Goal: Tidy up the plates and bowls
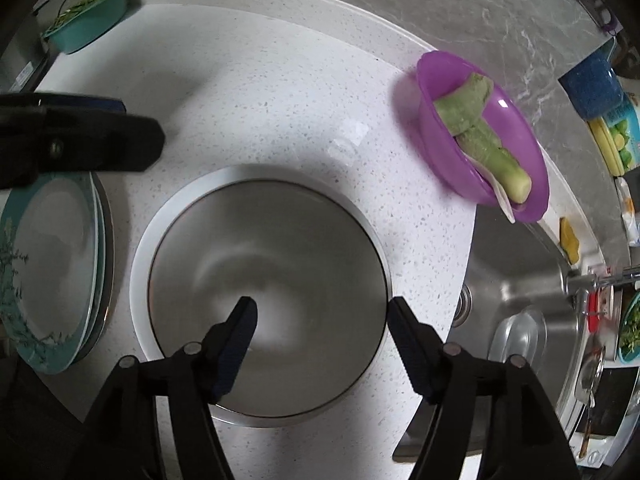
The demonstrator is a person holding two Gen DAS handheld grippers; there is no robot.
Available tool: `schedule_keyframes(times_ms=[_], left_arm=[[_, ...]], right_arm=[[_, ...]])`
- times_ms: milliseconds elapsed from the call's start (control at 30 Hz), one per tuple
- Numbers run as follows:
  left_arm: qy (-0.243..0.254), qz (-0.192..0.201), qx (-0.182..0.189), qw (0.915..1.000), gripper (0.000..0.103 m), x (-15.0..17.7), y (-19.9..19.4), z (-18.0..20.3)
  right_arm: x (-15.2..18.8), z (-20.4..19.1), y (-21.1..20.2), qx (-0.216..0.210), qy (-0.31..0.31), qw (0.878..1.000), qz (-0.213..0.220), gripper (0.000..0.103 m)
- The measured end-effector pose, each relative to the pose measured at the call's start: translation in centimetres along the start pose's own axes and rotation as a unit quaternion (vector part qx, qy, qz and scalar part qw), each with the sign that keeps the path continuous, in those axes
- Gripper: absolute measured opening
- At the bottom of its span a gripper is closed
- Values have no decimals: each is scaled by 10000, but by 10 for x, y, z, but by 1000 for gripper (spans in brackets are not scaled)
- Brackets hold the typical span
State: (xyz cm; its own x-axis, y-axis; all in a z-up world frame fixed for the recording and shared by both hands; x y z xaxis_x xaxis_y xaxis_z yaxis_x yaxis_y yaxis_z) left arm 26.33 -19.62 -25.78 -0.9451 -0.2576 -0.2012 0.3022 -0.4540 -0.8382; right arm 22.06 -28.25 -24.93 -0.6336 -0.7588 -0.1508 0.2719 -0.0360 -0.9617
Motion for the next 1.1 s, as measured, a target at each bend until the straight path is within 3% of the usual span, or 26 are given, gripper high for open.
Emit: schedule_keyframes(times_ms=[200,367,433,533,600,733,1100], left_arm=[[834,-375,-436,9949,76,14,0,2],[1346,-583,-809,9859,76,20,7,-9],[1459,-712,-944,9822,76,22,16,-17],[1534,-917,-921,9796,76,27,28,-18],[1619,-1012,-799,9783,76,32,36,-13],[1696,-1052,-964,9751,76,35,51,-11],[1762,-1041,-1405,9687,76,35,81,-14]], right_arm=[[1,12,-16,-608,536,9955,487,73],[19,44,-49,-1157,1376,9751,1297,71],[35,60,-50,-1301,1796,9641,1463,63],[62,71,-32,-1572,2311,9513,1298,48],[76,67,-18,-1762,2468,9457,1168,45],[85,51,-2,-2012,2552,9400,1042,43],[77,38,20,-1949,2288,9517,625,40]])
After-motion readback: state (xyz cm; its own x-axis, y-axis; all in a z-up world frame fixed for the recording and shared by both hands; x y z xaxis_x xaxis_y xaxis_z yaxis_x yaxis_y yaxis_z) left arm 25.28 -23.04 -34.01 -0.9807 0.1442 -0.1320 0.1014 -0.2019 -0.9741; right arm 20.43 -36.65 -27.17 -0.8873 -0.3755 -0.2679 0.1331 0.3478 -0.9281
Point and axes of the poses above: each gripper's, at about its wrist camera, not at the fingertips, and y roughly the way its jaws point, z to its right, x to its underside, the point moved 9 cm from there along y, roughly the way its jaws point, and after that the axes turned 14 degrees about -y, right-handed, at the moved point
